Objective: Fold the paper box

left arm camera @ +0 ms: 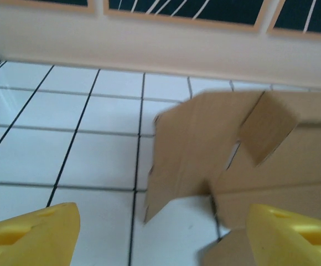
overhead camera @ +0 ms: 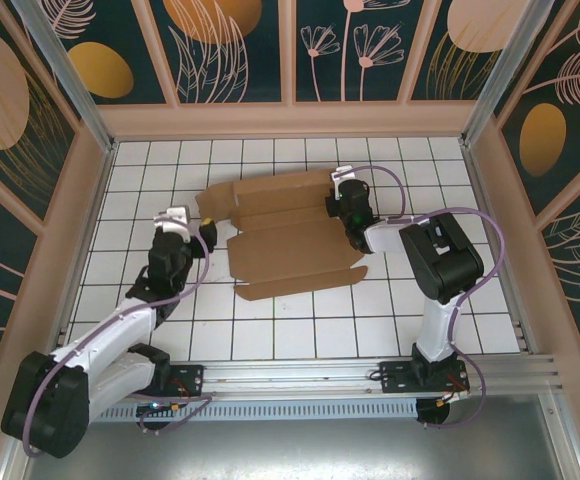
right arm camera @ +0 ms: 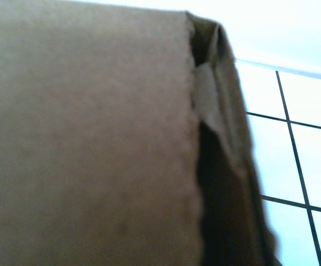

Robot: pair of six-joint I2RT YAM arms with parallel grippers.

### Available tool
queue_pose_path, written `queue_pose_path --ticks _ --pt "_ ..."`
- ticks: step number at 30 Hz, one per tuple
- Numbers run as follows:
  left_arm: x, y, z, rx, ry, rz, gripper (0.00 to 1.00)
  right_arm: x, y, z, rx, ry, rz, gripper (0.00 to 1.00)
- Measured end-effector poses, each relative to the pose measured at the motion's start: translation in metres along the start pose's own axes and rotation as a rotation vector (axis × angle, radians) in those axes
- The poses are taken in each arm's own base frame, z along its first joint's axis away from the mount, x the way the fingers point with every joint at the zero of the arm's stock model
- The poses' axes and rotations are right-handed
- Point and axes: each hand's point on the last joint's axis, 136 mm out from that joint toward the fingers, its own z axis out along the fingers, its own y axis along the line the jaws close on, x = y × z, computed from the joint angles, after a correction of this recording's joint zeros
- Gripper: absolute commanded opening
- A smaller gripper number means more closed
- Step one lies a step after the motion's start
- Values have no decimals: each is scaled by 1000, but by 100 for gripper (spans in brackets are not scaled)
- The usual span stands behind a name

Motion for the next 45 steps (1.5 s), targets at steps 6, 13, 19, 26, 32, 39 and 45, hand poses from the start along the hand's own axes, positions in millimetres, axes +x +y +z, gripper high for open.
queue_pose_path --ticks 6,13,19,26,32,39,45 --pt "7 14 23 -14 64 133 86 0 0 0 -2 0 0 0" --pt "7 18 44 65 48 210 84 0 0 0 -8 1 1 0" --pt "19 19 67 138 76 242 75 0 0 1 -11 2 1 0" --pt "-18 6 96 201 26 289 61 0 0 1 -13 9 0 0" --pt "-23 1 110 231 46 296 39 0 1 1 -13 9 0 0" --pt "-6 -2 107 265 111 326 41 0 0 1 -13 9 0 0" --pt "4 -3 106 282 156 345 31 0 1 1 -13 9 0 0"
